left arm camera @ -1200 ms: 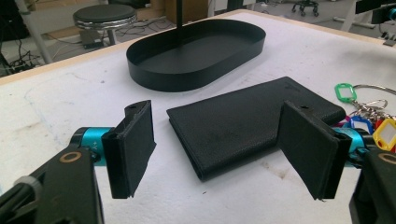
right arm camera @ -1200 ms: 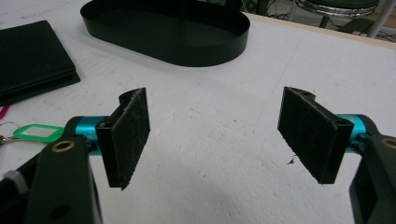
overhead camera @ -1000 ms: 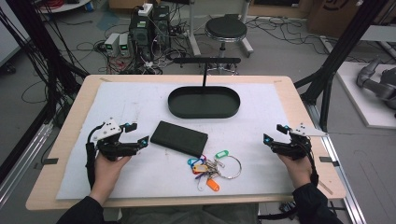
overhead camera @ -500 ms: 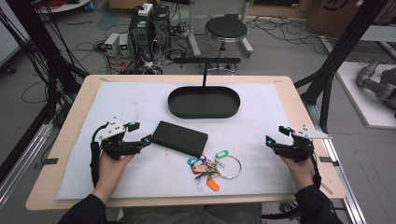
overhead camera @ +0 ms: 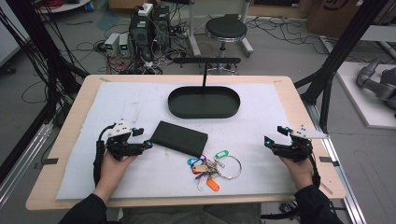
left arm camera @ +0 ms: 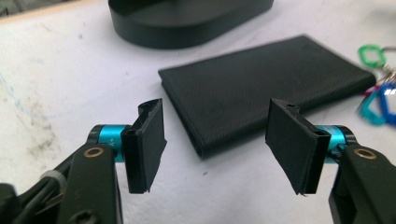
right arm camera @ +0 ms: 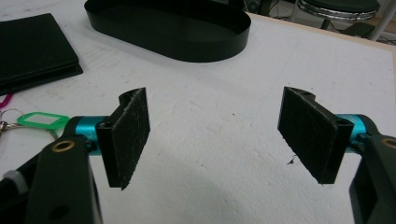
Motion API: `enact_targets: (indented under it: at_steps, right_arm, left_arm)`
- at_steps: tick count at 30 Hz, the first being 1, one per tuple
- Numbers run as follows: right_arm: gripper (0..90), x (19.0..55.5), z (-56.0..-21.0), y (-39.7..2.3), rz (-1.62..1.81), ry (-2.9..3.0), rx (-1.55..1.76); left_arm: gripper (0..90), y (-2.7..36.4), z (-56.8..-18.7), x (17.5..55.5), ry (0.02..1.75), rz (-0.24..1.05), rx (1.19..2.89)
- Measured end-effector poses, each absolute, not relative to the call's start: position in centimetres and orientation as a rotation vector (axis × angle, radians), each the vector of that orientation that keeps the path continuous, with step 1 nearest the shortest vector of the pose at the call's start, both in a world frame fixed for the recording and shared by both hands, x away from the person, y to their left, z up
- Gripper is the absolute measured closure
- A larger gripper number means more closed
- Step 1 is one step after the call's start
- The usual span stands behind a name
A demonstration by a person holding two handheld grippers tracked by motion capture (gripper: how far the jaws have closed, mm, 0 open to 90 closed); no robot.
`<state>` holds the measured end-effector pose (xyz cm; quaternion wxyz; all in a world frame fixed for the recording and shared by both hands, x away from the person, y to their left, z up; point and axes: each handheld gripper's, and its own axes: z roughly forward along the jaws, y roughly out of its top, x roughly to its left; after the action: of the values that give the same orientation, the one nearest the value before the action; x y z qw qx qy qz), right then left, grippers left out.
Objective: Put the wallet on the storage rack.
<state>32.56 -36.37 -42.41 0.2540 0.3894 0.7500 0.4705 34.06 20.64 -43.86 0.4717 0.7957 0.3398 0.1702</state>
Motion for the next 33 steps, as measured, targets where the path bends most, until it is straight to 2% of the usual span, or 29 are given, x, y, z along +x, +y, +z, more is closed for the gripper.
enact_targets:
  at_steps: [4, 13, 17, 19, 21, 25, 33]
  right_arm:
    - [25.4, 32.6, -42.4, -36.4, 1.279, 2.034, 1.054]
    - [25.4, 32.6, -42.4, -36.3, 1.277, 2.038, 1.052]
    - [25.4, 32.6, -42.4, -36.3, 1.278, 2.039, 1.049]
    - [25.5, 32.7, -42.4, -36.3, 1.281, 2.040, 1.050]
    - [25.4, 32.7, -42.4, -36.2, 1.277, 2.042, 1.048]
    - [25.4, 32.7, -42.4, -36.0, 1.277, 2.046, 1.042]
    - [25.4, 32.6, -42.3, -34.8, 1.315, 2.069, 1.009]
  left_arm:
    - [46.6, 20.6, -44.5, 34.6, 0.850, 0.399, 2.005]
    - [50.2, 20.0, -45.0, 35.7, 0.903, 0.336, 2.100]
    - [56.8, 19.5, -44.8, 35.8, 0.895, 0.335, 2.122]
    - [65.3, 19.3, -44.8, 35.8, 0.861, 0.330, 2.134]
    - [66.6, 19.4, -44.8, 35.8, 0.864, 0.328, 2.128]
    - [76.6, 19.7, -44.8, 35.9, 0.873, 0.313, 2.119]
    - [82.2, 19.7, -44.5, 35.7, 0.858, 0.262, 2.097]
